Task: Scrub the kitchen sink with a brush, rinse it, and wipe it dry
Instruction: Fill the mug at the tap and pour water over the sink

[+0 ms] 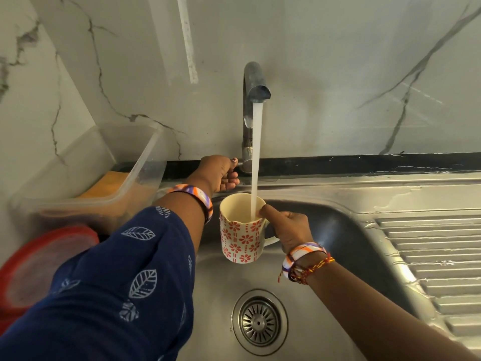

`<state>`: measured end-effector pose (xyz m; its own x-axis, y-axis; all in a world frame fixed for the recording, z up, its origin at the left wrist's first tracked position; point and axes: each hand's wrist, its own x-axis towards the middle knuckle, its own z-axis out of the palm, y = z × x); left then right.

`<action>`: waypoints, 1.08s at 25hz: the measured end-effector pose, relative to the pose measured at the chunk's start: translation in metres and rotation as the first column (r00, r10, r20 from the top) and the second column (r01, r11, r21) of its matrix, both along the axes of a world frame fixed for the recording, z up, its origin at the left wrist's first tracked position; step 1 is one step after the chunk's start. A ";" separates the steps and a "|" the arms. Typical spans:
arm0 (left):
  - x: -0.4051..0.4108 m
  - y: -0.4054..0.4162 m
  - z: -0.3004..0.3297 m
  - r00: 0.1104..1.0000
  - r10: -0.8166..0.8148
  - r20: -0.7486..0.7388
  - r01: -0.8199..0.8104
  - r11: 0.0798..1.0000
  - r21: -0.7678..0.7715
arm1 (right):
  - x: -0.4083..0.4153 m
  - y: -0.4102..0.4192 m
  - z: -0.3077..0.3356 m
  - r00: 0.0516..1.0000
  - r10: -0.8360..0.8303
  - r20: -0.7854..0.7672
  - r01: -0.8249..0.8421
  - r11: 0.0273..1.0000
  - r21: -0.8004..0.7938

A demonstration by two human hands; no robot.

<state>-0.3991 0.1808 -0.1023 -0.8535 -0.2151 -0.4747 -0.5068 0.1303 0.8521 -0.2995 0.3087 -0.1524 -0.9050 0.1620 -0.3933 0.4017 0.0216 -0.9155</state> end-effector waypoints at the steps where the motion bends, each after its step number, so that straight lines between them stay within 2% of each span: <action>1: -0.001 0.000 0.000 1.000 0.000 0.002 0.000 1.000 0.000 | 0.000 0.000 0.000 1.000 -0.001 -0.002 0.001 1.000 0.003; 17: -0.004 0.003 -0.008 0.999 0.034 -0.022 -0.035 0.999 -0.034 | 0.003 0.005 -0.010 0.999 -0.045 0.031 0.043 0.998 0.044; 27: -0.006 0.005 -0.011 0.999 0.034 -0.027 -0.036 0.996 -0.080 | 0.008 0.002 -0.007 0.996 -0.085 0.032 0.085 0.996 -0.001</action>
<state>-0.4054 0.1859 -0.1133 -0.8565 -0.2815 -0.4326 -0.4903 0.1819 0.8524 -0.2917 0.3102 -0.1598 -0.8752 0.2369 -0.4219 0.4306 -0.0163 -0.9024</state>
